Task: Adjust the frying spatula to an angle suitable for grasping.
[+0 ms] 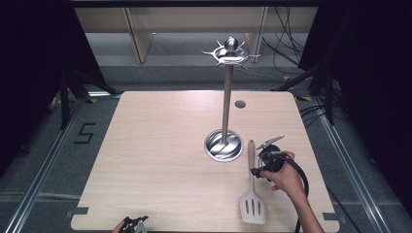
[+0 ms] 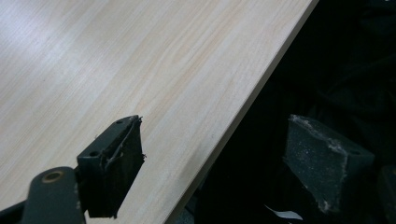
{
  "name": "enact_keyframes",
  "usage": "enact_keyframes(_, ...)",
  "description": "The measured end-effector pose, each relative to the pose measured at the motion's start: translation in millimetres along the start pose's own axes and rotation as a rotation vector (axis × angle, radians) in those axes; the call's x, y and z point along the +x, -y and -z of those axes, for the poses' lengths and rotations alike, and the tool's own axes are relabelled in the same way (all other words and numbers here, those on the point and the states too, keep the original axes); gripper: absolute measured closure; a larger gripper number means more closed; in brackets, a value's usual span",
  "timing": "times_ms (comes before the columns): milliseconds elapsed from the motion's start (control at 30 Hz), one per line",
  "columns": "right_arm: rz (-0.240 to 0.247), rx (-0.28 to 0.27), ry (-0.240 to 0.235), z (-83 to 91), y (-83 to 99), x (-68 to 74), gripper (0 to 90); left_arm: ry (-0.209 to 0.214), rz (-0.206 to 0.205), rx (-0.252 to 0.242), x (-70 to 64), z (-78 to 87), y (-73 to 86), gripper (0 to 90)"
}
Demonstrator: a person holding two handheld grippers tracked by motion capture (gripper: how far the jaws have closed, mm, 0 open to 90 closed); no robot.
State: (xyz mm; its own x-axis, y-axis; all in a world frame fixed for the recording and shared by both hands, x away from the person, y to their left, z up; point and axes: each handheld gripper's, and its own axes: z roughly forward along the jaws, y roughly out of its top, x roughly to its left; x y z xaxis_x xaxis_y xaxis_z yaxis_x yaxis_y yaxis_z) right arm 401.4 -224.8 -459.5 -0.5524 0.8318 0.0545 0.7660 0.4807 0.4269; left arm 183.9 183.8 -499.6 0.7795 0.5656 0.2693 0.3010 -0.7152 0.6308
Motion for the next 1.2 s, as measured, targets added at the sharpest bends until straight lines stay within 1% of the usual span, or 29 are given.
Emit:
enact_keyframes(33, 0.0, 0.0, 0.0, 0.0, 0.0, 0.0, 35.5, 0.0, 0.0, 0.0, 0.0, 0.0, 0.0, 18.8)
enact_keyframes(67, 0.021, 0.01, 0.004, -3.8, -7.4, -1.3, 36.5, -0.005, -0.003, -0.001, -0.1, 0.3, -0.3, 18.8)
enact_keyframes(100, 0.015, 0.014, -0.003, -6.2, -11.1, -0.7, 37.0, -0.014, -0.004, 0.0, -0.2, -0.6, -0.2, 18.8)
enact_keyframes(133, 0.017, 0.021, -0.006, -7.7, -14.4, -1.3, 37.7, -0.004, 0.0, 0.0, 0.0, 0.1, -0.1, 18.8)
enact_keyframes(167, 0.052, 0.024, 0.002, -8.9, -17.8, -5.0, 38.3, -0.001, -0.001, -0.001, 0.0, 0.4, -0.1, 18.8)
enact_keyframes(200, 0.028, 0.041, 0.0, -9.4, -20.1, -3.3, 38.1, -0.001, -0.001, -0.001, 0.0, 0.4, -0.1, 18.8)
enact_keyframes(267, 0.001, 0.066, 0.004, -11.5, -23.9, -1.8, 37.1, -0.013, -0.005, -0.001, -0.4, -0.8, -0.2, 18.8)
enact_keyframes(300, 0.001, 0.066, 0.004, -11.5, -23.9, -1.8, 37.1, -0.013, -0.005, -0.001, -0.4, -0.8, -0.2, 18.8)
enact_keyframes(333, 0.008, 0.067, 0.018, -15.3, -26.0, -3.2, 37.4, -0.011, -0.006, 0.0, -0.6, -0.7, -0.2, 18.8)
enact_keyframes(367, -0.014, 0.093, 0.013, -15.0, -26.6, -1.8, 37.7, -0.012, -0.006, 0.0, -0.7, -0.8, -0.3, 18.8)
enact_keyframes(433, -0.009, 0.1, 0.006, -19.7, -27.2, -3.7, 38.1, -0.009, -0.007, 0.0, -0.7, -1.2, -0.3, 18.8)
enact_keyframes(467, -0.033, 0.112, 0.001, -21.4, -27.5, -2.5, 38.5, 0.004, -0.003, 0.0, -0.7, -0.7, -0.3, 18.8)
enact_keyframes(500, -0.033, 0.112, 0.001, -21.4, -27.5, -2.5, 38.5, 0.013, -0.002, -0.002, -0.6, -1.0, -0.2, 18.8)
enact_keyframes(533, -0.01, 0.124, 0.003, -24.7, -28.1, -4.9, 38.9, 0.008, -0.004, -0.003, -0.8, -0.9, -0.4, 18.8)
enact_keyframes(633, 0.008, 0.14, -0.005, -27.0, -28.4, -5.8, 40.1, -0.007, -0.007, -0.002, -0.7, -0.6, -0.5, 18.8)
enact_keyframes(667, -0.035, 0.177, 0.003, -28.5, -28.3, -4.6, 40.3, -0.001, -0.007, 0.0, -1.2, -1.8, -0.4, 18.8)
enact_keyframes(767, -0.049, 0.19, 0.003, -30.8, -28.6, -4.6, 41.9, 0.014, -0.006, -0.001, -0.8, -1.3, -0.5, 18.8)
enact_keyframes(800, -0.032, 0.204, -0.007, -32.6, -29.1, -4.9, 43.3, 0.013, -0.005, 0.0, -0.7, -1.5, -0.5, 18.8)
enact_keyframes(833, -0.032, 0.204, -0.007, -32.6, -29.1, -4.9, 43.3, 0.013, -0.005, 0.0, -0.7, -1.5, -0.5, 18.8)
enact_keyframes(867, -0.01, 0.197, -0.012, -33.0, -29.6, -5.0, 46.7, 0.018, -0.001, -0.001, -0.6, -1.4, -0.4, 18.8)
enact_keyframes(900, -0.01, 0.197, -0.012, -33.0, -29.6, -5.0, 46.7, 0.018, -0.001, -0.001, -0.6, -1.4, -0.4, 18.8)
enact_keyframes(933, 0.003, 0.217, -0.012, -33.0, -31.9, -3.3, 49.1, 0.018, -0.002, -0.001, -0.7, -1.3, -0.2, 18.8)
enact_keyframes(967, -0.007, 0.231, -0.011, -33.0, -33.5, -1.8, 49.1, 0.01, -0.006, 0.002, -0.6, -1.5, -0.2, 18.8)
enact_keyframes(1000, 0.012, 0.237, -0.007, -33.7, -34.5, -1.7, 49.2, 0.01, -0.006, 0.001, -0.8, -1.6, -0.3, 18.8)
enact_keyframes(1033, 0.012, 0.237, -0.007, -33.7, -34.5, -1.7, 49.2, 0.01, -0.006, 0.001, -0.8, -1.6, -0.3, 18.8)
enact_keyframes(1067, 0.035, 0.259, -0.008, -34.4, -37.9, -2.5, 49.5, 0.02, -0.005, -0.002, -1.0, -1.2, -0.6, 18.8)
enact_keyframes(1133, 0.027, 0.285, 0.008, -35.8, -41.6, -2.1, 50.6, 0.018, -0.004, -0.001, -1.1, -1.0, -0.5, 18.8)
enact_keyframes(1167, 0.027, 0.285, 0.008, -35.8, -41.6, -2.1, 50.6, 0.018, -0.004, -0.001, -1.1, -1.0, -0.5, 18.8)
enact_keyframes(1200, 0.071, 0.291, 0.007, -36.8, -43.3, -4.5, 53.0, -0.002, -0.008, -0.003, -1.6, -1.9, -0.4, 18.8)
